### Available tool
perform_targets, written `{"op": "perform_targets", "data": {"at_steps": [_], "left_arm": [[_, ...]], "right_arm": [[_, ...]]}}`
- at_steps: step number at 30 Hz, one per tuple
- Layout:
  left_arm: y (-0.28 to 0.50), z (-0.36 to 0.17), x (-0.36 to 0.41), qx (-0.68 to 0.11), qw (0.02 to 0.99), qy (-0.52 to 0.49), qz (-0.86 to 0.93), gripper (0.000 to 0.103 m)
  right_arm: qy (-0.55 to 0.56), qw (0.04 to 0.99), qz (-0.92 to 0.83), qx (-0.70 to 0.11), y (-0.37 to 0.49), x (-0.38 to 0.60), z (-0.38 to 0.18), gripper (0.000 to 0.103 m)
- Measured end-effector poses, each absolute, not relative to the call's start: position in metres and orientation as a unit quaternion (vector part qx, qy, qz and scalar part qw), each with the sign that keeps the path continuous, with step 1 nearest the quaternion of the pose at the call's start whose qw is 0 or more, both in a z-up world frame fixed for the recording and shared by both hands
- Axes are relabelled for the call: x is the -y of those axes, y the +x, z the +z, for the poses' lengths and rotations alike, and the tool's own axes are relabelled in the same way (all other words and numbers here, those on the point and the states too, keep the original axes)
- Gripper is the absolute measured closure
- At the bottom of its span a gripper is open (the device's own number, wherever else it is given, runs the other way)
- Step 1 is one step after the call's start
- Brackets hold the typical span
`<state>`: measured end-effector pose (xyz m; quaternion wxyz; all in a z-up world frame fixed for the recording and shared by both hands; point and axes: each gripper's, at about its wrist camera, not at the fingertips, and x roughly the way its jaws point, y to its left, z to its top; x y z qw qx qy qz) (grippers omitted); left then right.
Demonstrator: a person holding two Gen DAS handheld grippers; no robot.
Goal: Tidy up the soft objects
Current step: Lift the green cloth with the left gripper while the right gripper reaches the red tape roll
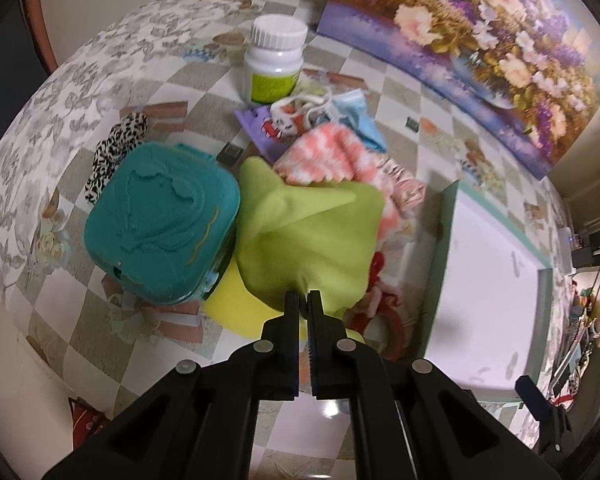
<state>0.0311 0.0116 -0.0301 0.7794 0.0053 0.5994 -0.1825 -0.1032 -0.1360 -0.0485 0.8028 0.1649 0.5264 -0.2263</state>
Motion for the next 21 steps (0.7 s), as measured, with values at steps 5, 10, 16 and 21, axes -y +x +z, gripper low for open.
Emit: {"op": "perform_targets", "data": {"at_steps": [5, 10, 16, 21], "left_arm": [[0.03, -0.017, -0.007, -0.568, 0.799, 0.0, -0.198, 0.101], [0.029, -0.009, -0.006, -0.55, 0.809, 0.004, -0.207, 0.101], [0.033, -0.021, 0.003, -0.57, 0.794, 0.017, -0.21, 0.101], [0.032, -0.027, 0.013, -0.574, 0.787, 0.036, -0.224, 0.093]], "right_arm": [[0.168, 0.81, -0.223, -0.515, -0.105, 0.136, -0.045, 0.0], [0.169, 0.81, -0.222, -0.515, -0.104, 0.137, -0.043, 0.0], [0.169, 0.81, -0.223, -0.515, -0.103, 0.136, -0.043, 0.0], [0.171, 0.809, -0.225, -0.515, -0.105, 0.137, -0.044, 0.0]]}}
